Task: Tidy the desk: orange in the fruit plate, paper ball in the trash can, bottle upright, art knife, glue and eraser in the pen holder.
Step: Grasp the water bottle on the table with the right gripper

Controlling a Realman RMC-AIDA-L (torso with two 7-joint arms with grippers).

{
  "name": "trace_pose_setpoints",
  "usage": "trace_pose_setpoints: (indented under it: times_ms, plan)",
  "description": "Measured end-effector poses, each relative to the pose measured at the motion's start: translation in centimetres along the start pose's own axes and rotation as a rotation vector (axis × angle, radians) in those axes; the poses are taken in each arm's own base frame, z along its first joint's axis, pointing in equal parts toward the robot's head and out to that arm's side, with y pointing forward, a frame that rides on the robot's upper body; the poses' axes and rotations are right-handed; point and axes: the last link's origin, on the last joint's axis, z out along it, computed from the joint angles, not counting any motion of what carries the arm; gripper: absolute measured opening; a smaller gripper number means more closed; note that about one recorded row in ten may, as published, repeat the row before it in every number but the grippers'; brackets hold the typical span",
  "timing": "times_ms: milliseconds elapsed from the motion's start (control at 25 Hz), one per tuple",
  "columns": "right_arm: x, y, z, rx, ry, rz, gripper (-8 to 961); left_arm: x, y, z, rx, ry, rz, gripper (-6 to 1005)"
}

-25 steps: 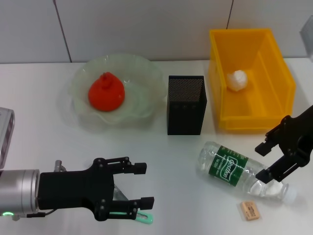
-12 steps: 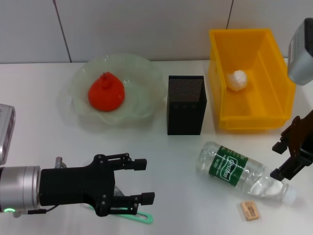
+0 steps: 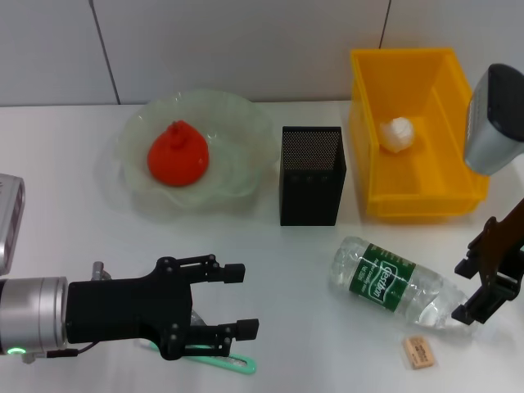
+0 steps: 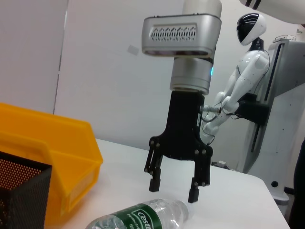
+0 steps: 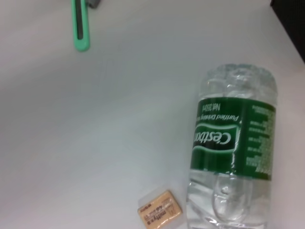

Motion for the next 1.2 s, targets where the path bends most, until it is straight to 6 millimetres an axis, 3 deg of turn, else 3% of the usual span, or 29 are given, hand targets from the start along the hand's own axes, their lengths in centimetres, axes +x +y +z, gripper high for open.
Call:
trace_pose_setpoints:
  times_ms: [1200]
  plan:
    - [1.8, -0.1, 3.2, -0.024, 0.039, 0.048, 737, -0.1, 0.2, 0.0, -0.010, -0.002, -0.002, 769]
